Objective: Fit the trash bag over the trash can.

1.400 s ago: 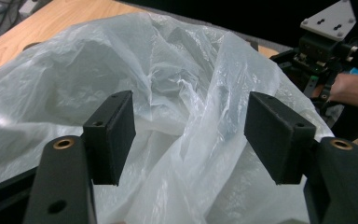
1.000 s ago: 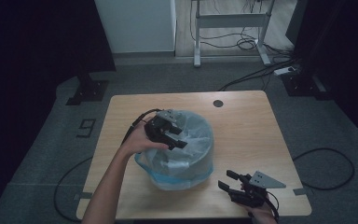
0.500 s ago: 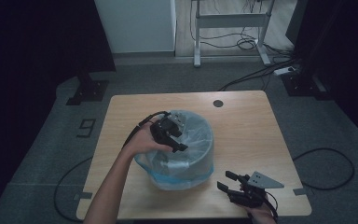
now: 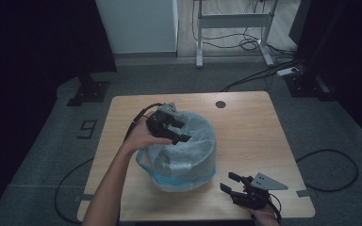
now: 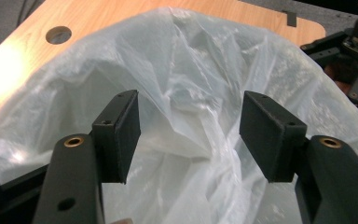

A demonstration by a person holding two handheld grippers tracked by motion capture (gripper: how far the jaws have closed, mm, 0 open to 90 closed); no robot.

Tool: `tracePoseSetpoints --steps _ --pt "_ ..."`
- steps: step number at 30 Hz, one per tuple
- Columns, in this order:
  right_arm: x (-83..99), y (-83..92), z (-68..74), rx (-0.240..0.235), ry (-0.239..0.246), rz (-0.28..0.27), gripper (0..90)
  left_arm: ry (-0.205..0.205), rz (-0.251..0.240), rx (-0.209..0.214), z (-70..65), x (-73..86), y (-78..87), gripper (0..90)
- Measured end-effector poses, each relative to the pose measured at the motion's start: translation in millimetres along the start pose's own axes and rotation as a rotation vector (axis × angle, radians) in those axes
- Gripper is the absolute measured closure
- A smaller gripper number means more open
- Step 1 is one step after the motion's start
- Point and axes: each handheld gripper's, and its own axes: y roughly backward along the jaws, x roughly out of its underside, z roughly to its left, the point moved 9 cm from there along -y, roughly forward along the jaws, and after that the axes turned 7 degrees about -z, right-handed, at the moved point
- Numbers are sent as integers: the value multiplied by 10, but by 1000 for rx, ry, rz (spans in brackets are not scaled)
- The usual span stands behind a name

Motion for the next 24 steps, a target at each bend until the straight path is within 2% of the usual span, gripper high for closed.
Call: tracePoseSetpoints --steps 7,14,24 --pt "-15 18 -21 4 -3 -6 394 -5 15 -2 16 -72 -136 386" --pt "-22 26 -29 6 -5 -8 392 -30 87 9 -22 -22 -291 407" --pt "-21 24 -26 5 -5 -7 390 -62 177 -7 -44 39 -484 410"
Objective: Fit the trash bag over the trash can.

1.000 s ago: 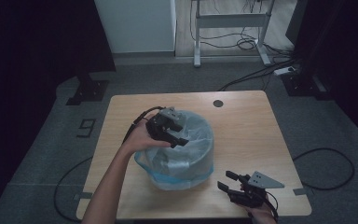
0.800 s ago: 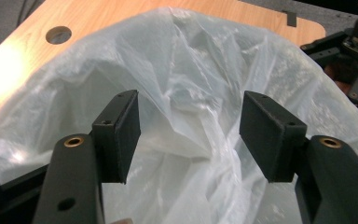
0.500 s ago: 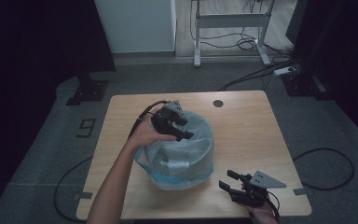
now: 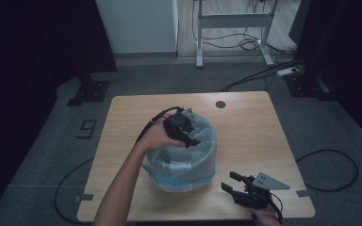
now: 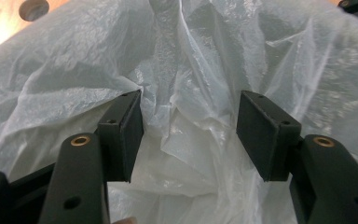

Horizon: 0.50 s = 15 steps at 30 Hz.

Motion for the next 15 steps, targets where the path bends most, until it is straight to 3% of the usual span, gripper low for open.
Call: tracePoseSetpoints --steps 9,13,15 --pt "-1 6 -3 1 0 0 390 -14 33 -9 -23 -1 -96 391" --pt "-3 11 -6 2 0 -1 389 -20 5 -7 -34 -15 0 370" --pt "2 8 -5 1 0 1 389 -16 -33 -3 -50 -32 100 369"
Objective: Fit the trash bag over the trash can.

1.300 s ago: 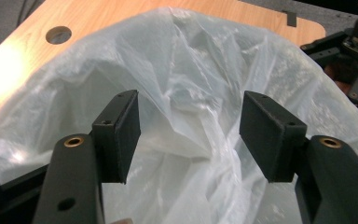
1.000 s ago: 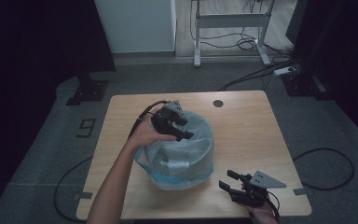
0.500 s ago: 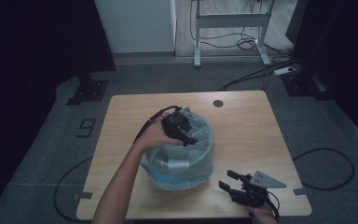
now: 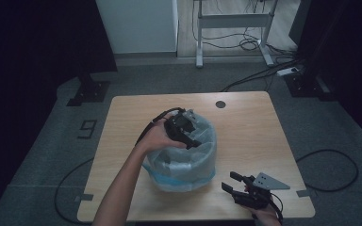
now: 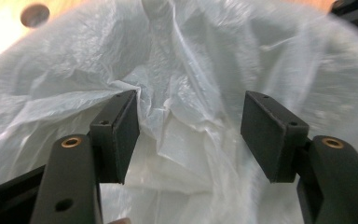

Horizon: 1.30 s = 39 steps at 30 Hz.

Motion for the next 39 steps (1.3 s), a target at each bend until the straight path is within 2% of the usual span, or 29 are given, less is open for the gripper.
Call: tracePoseSetpoints --steps 2,6,11,14,20,25,29,31,33,36,39 --pt "8 -6 2 -1 3 3 388 3 -22 -9 -2 -4 93 369" --pt "27 -23 12 -2 7 10 388 10 -34 -32 5 55 251 369" --pt "40 -33 38 -5 10 15 387 35 -22 -65 62 229 392 370" --pt "53 -44 43 -6 9 20 387 56 5 -91 120 379 449 375" --pt "71 -59 52 -8 10 27 387 72 77 -118 196 576 434 389" --pt "74 -58 47 -6 10 27 387 54 129 -119 183 615 347 393" --pt "62 -45 38 -4 10 23 387 44 148 -119 168 615 305 394" --pt "57 -39 32 -3 9 21 387 43 136 -122 165 605 315 387" --pt "50 -33 23 -2 9 18 387 46 101 -127 160 575 350 377" --pt "47 -29 13 1 8 18 386 57 31 -138 147 522 443 352" --pt "47 -31 12 1 9 18 384 74 -62 -146 120 472 565 323"
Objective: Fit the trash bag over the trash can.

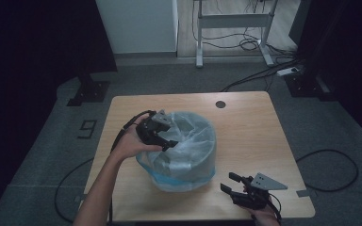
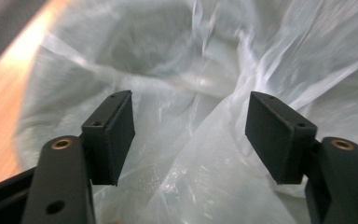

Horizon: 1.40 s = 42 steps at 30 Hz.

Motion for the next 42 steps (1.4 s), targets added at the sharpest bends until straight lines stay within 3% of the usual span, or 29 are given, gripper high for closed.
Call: tracePoseSetpoints --steps 5,16,27,35,42 --pt "7 -5 -2 2 2 2 383 43 -137 -36 -18 -21 213 294" --pt "-1 35 -105 46 3 -2 378 100 -279 -102 -101 172 490 275" --pt "5 80 -208 85 1 -1 376 147 -360 -149 -245 502 739 275" --pt "14 108 -280 107 0 -1 376 153 -397 -182 -408 797 868 276" --pt "24 125 -332 122 -3 1 374 160 -382 -215 -520 1106 880 276"
